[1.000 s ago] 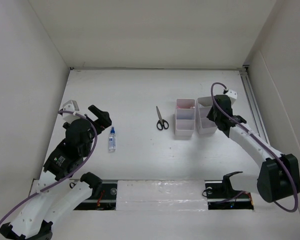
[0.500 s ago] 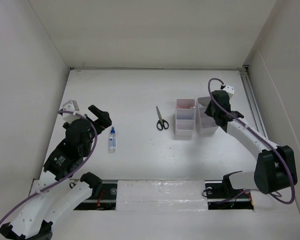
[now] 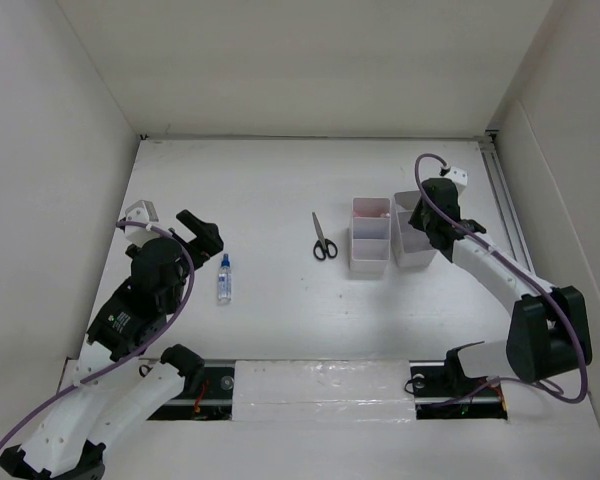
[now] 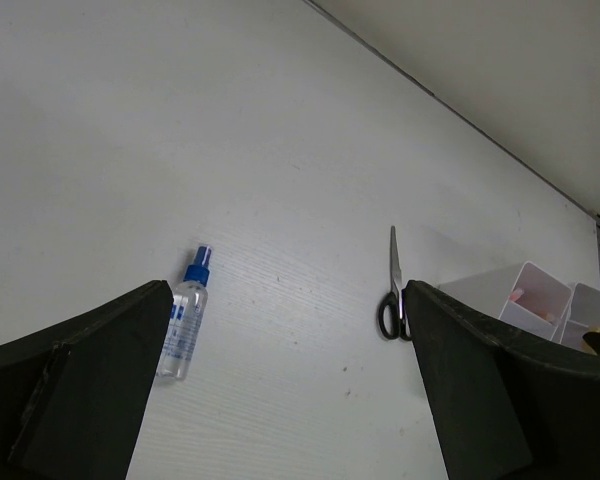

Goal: Sort the stationery into containers
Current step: Place the stationery in the storage box.

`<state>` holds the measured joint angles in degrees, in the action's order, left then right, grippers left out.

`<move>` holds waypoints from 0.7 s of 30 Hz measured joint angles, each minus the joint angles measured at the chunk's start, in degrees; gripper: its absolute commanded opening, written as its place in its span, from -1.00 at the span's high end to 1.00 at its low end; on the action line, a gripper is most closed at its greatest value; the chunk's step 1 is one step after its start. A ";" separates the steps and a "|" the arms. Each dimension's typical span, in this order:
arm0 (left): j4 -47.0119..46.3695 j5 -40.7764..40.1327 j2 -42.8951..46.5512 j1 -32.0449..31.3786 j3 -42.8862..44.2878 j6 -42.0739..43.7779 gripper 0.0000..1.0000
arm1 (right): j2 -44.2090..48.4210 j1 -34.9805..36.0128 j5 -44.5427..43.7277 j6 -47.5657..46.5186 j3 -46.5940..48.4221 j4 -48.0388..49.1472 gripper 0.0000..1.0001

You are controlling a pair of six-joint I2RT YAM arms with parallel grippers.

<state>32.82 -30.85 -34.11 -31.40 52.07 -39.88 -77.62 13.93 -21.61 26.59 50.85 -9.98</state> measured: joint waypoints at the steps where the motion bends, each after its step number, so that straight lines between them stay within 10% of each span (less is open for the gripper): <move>1: 0.00 0.00 0.00 0.00 0.00 0.00 -1.00 | 0.02 0.00 0.00 -0.02 0.00 -0.02 1.00; 21: 0.00 0.02 -0.37 0.00 0.00 0.00 -1.00 | 5.33 1.16 -1.77 -0.04 -3.19 -0.17 1.00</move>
<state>32.82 -30.83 -34.48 -31.40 52.07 -39.88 -72.29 15.09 -23.38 26.55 47.66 -10.15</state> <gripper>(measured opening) 0.997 0.293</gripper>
